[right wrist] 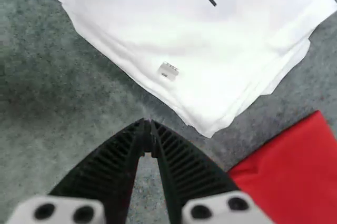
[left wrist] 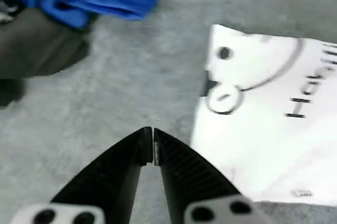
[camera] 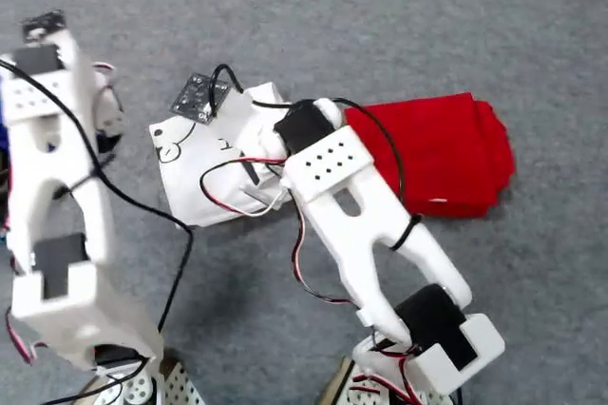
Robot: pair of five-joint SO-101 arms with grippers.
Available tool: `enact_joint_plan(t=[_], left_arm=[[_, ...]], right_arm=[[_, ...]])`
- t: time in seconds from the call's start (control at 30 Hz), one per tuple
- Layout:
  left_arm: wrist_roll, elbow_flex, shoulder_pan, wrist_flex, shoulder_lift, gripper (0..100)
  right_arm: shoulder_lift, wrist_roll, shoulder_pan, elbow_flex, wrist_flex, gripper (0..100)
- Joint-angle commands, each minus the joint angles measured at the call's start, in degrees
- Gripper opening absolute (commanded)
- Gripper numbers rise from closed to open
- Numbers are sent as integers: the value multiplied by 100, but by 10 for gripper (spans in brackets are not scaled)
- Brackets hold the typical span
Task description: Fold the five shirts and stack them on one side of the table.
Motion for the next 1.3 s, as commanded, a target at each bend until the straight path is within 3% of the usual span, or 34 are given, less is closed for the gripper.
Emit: enact_joint_plan(t=[0.0,0.17,0.37,0.6,0.93,1.13,1.27], left_arm=[[343,1459,369,-1714,-611,20],[844,1776,686,-2611,-664,23],[1187,1723,809,-3780,312,22],[1196,1451,1029,-3824,1648,20],[1187,897,976,-3596,1912,20],[1169,897,958,-3578,1903,20],[1152,273,879,-2462,1499,20]], right_arm=[[-259,-9,-57,-22,-519,5],[84,-18,-22,760,-1653,5],[435,-18,268,1182,-2286,4],[505,-9,963,1332,-2145,5],[822,-9,1007,1974,-2541,4],[857,-9,1525,1824,-2374,4],[699,-9,2123,1033,-1864,4]])
